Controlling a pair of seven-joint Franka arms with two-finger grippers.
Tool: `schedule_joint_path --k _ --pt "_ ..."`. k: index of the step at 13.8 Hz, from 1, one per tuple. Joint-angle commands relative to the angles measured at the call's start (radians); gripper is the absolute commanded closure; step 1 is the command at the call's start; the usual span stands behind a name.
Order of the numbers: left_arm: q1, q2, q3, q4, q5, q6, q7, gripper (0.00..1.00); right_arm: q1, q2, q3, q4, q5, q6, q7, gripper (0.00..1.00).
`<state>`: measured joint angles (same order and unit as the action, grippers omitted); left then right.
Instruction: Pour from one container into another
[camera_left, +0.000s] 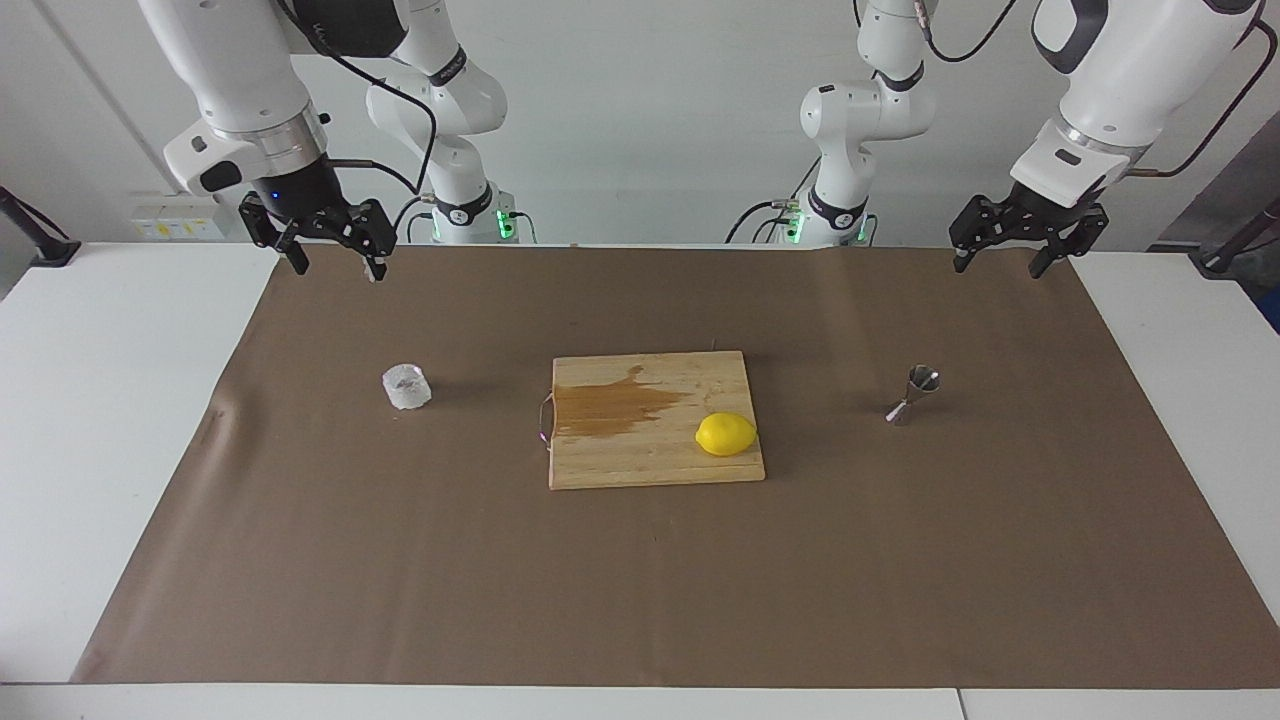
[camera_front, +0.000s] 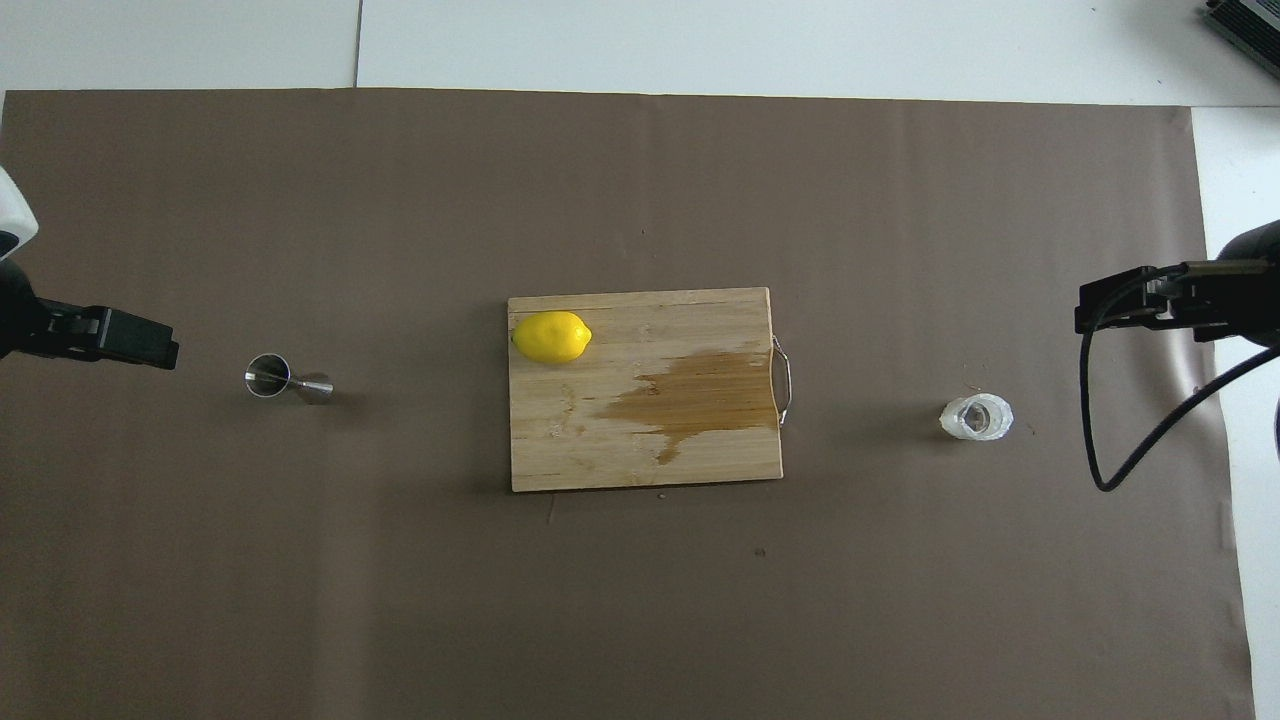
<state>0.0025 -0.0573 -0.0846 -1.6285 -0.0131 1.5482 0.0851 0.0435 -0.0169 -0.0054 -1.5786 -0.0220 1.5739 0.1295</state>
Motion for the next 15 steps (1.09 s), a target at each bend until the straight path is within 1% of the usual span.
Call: schedule_joint_path --k 1,2,3,6,11,12,13,14,15 --pt "-0.013 -0.013 0.011 -0.004 -0.010 0.004 0.015 0.00 -0.014 -0.018 0.005 -0.020 0.020 -0.003 -0.024 0.00" --pt "-0.018 -0.027 0.011 -0.039 -0.010 0.028 0.012 0.00 -0.014 -0.018 0.005 -0.020 0.020 -0.003 -0.024 0.00" --pt "-0.013 -0.024 0.011 -0.037 -0.007 0.061 0.025 0.00 -0.014 -0.018 0.005 -0.020 0.020 -0.003 -0.024 0.00" --pt "-0.024 -0.009 0.011 -0.039 -0.011 0.052 0.021 0.00 -0.016 -0.018 0.007 -0.020 0.020 -0.003 -0.024 0.00" --pt "-0.015 -0.051 0.011 -0.125 -0.016 0.050 0.015 0.00 -0.016 -0.018 0.005 -0.020 0.020 -0.003 -0.024 0.00" --pt "-0.012 -0.049 0.012 -0.119 -0.015 0.065 0.024 0.00 -0.014 -0.018 0.005 -0.020 0.020 -0.003 -0.024 0.00" --pt "-0.009 -0.035 0.014 -0.088 -0.018 0.067 0.000 0.00 -0.014 -0.018 0.005 -0.020 0.020 -0.003 -0.024 0.00" --pt "-0.012 -0.007 0.014 -0.056 -0.018 0.041 -0.045 0.00 -0.014 -0.018 0.007 -0.020 0.020 -0.003 -0.024 0.00" --pt "-0.015 0.043 0.014 -0.004 -0.018 -0.008 -0.048 0.00 -0.014 -0.018 0.007 -0.020 0.020 -0.003 -0.024 0.00"
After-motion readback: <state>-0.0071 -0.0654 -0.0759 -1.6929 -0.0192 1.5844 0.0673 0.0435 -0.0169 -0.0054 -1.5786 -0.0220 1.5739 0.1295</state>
